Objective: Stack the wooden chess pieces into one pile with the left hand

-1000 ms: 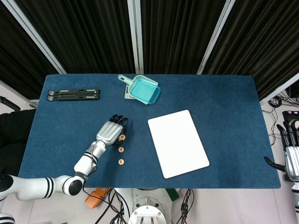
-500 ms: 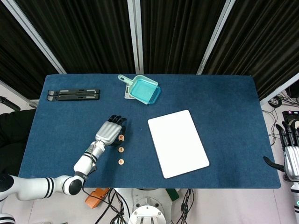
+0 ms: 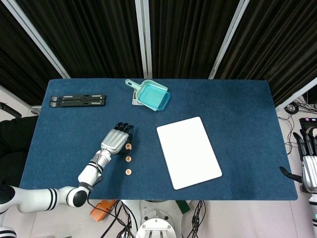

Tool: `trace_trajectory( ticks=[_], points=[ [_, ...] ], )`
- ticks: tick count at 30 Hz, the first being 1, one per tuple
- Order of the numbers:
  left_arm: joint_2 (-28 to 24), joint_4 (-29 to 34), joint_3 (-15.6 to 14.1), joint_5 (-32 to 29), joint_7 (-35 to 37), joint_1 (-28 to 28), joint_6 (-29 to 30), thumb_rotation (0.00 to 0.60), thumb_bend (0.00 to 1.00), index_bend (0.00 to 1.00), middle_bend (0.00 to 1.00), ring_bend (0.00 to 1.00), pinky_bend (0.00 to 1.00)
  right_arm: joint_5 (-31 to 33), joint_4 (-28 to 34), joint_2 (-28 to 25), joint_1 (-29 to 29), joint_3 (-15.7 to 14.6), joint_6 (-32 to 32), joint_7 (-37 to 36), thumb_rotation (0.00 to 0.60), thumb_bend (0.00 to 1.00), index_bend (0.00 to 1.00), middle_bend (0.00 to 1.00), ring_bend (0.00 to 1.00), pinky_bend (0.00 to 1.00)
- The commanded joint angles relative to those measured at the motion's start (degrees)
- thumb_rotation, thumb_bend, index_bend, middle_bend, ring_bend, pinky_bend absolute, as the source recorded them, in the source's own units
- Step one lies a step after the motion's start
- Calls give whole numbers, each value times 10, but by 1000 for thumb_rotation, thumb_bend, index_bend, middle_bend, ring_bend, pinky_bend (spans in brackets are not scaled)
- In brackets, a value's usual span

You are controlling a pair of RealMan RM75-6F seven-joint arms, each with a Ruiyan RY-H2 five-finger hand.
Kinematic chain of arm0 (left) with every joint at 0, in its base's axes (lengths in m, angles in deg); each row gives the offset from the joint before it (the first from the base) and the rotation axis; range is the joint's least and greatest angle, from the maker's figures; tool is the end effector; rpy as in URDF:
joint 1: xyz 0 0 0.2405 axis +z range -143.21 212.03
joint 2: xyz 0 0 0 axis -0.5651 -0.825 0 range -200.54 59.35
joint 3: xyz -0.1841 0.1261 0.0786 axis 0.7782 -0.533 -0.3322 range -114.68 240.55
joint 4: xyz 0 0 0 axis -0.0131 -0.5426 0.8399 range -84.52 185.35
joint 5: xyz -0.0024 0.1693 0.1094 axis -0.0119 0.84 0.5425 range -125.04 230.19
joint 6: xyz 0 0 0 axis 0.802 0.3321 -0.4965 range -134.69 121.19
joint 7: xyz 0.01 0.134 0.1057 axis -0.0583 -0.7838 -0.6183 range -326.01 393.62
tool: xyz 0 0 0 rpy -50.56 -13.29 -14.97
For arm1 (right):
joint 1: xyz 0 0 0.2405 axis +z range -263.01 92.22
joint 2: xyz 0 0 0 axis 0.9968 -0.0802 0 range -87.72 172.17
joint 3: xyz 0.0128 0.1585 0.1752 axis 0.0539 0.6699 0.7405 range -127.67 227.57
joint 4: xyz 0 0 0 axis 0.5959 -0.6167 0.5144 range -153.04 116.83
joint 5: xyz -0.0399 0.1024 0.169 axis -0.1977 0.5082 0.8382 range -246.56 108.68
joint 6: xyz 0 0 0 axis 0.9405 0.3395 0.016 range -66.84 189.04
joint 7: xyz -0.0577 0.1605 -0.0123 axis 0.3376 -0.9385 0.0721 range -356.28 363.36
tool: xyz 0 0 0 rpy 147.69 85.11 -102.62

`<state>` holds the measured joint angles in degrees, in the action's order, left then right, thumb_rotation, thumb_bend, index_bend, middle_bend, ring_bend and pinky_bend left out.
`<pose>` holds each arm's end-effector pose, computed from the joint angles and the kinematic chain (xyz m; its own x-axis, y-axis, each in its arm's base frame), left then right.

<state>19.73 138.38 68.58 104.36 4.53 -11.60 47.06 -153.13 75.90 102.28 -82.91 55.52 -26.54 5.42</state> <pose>-0.1311 0.3335 -0.0486 0.5166 0.3788 0.7679 0.8454 -0.3676 -0.3874 -0.2945 -0.2025 0.1936 0.4596 0.0727 0.8851 -0.8880 0.0573 0.4564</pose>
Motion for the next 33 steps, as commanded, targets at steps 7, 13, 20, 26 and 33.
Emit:
trace_trajectory(
  ticks=[7,13,20,26,33],
  points=[
    [1,-4,0,-6,-4,-1,0,600,301,470,65,0,1,2,0,0,-1,0,0,-1,600,189,0,45,0,37],
    [1,-4,-1,-8,-4,-2,-2,600,289,433,57,0,1,1,-1,0,0,0,2,-1,600,190,0,45,0,38],
    [-6,10,0,0,0,2,8,600,266,365,41,0,1,2,-2,0,0,1,1,-4,600,190,0,45,0,38],
    [-52,70,-14,77,29,27,46,598,261,360,40,0,1,1,-3,-1,1,2,2,-5,600,189,0,45,0,38],
    [-67,81,-59,187,30,39,55,598,272,407,41,0,0,-8,-7,5,5,0,3,-8,600,189,0,45,0,38]
  ],
)
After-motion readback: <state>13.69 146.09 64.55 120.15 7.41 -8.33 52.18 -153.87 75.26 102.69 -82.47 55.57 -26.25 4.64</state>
